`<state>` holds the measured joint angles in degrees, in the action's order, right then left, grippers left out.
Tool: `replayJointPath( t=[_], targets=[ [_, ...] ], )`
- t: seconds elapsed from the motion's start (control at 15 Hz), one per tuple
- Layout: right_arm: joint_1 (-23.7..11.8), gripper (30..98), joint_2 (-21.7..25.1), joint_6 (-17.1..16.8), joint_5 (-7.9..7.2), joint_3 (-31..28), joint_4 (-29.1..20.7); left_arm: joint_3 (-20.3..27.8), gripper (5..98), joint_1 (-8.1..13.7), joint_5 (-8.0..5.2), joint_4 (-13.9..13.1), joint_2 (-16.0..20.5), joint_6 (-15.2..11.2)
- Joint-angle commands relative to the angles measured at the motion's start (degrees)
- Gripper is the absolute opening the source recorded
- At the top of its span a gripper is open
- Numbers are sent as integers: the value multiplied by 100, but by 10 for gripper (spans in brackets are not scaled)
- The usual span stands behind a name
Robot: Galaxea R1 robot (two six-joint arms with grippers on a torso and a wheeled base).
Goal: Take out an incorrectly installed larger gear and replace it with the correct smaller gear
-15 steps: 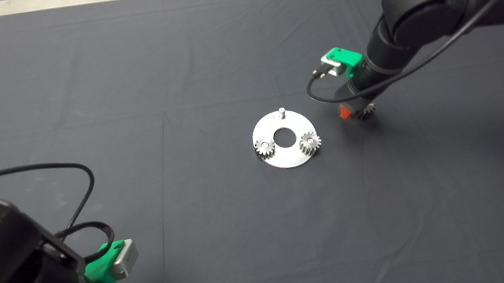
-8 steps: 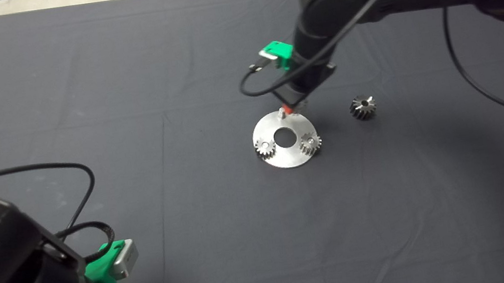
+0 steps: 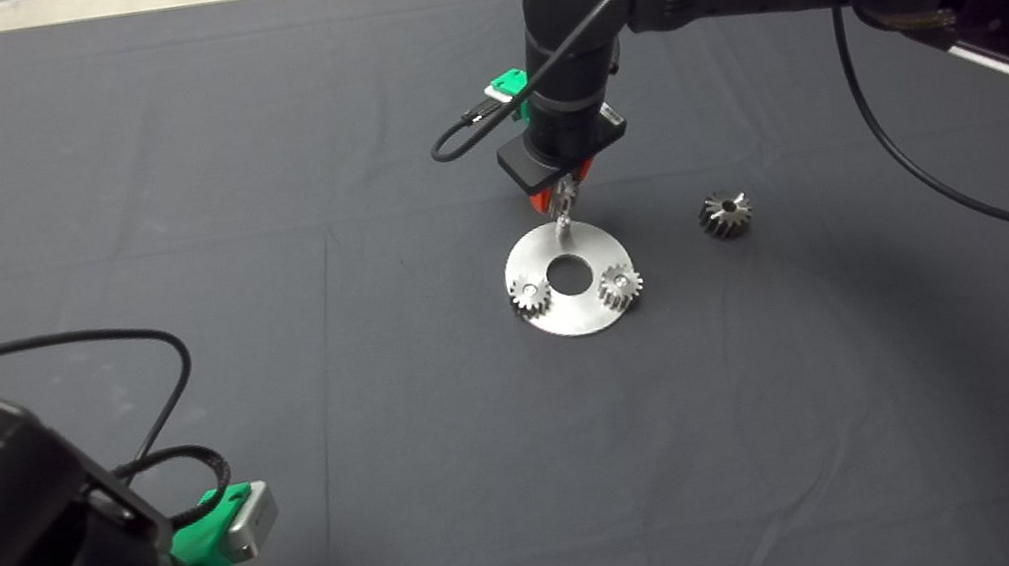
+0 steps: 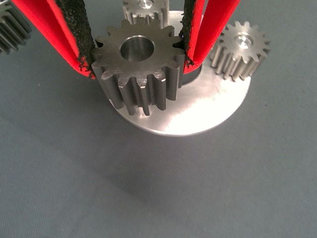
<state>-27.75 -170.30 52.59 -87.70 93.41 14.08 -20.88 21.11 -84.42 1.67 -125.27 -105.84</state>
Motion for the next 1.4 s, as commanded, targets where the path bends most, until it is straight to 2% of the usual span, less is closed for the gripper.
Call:
replayJointPath(
  t=[0.0,0.67,1.33],
  targets=[
    [-128,405,-79,-12,-459,150,-134,84,981,33,-13,-114,6,-42],
    [85,404,-79,-73,-480,308,-142,77,981,-16,-13,-114,0,-42],
    [85,404,-61,-188,-541,449,-142,77,981,-37,-13,-114,6,-42]
  ],
)
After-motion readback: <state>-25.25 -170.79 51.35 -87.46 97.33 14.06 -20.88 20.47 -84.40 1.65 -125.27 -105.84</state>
